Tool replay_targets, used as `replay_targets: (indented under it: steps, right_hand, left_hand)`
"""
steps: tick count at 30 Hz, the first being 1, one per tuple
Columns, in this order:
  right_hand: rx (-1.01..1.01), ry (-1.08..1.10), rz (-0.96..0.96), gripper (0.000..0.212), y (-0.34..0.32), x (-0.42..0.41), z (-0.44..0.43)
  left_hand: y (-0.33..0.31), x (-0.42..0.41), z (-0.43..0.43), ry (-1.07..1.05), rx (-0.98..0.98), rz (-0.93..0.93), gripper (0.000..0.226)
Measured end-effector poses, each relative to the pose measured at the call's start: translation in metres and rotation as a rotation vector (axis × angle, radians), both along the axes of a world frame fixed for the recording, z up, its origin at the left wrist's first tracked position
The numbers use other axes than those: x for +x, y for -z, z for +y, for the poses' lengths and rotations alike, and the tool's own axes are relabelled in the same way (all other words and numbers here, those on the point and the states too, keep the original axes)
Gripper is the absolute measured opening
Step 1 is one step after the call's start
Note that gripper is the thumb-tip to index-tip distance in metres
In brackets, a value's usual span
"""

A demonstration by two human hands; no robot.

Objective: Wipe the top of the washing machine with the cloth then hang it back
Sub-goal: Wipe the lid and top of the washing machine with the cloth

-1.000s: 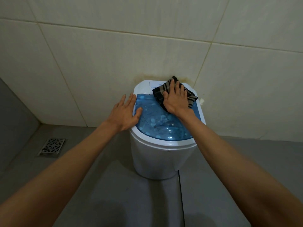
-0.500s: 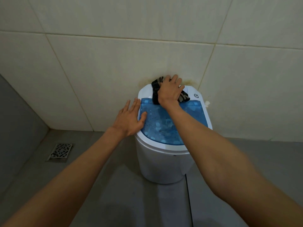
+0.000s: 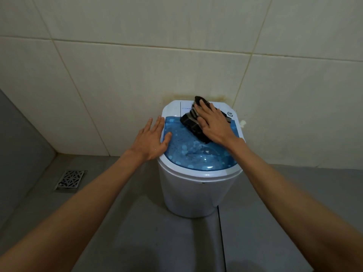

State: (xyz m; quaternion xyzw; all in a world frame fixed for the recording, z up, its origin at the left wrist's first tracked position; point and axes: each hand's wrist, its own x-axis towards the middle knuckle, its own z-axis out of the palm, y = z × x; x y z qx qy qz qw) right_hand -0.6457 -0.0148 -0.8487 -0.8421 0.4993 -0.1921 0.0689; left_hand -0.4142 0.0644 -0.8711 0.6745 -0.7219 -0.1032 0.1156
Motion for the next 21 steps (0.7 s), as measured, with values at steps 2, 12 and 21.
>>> replay_targets:
  steps: [2,12,21]
  right_hand:
    - [0.016,0.063,0.049,0.051,0.005,-0.010,0.020]
    - [0.144,0.299,0.169,0.065,-0.002,-0.028,0.042]
    - [0.218,0.317,0.137,0.066,-0.010,-0.029,-0.013]
  left_hand:
    - [-0.001,0.000,0.001,-0.001,0.000,-0.011,0.074]
    - [-0.009,-0.002,0.003,-0.010,0.022,-0.094,0.070]
    - [-0.002,-0.001,-0.001,-0.015,0.008,-0.069,0.070]
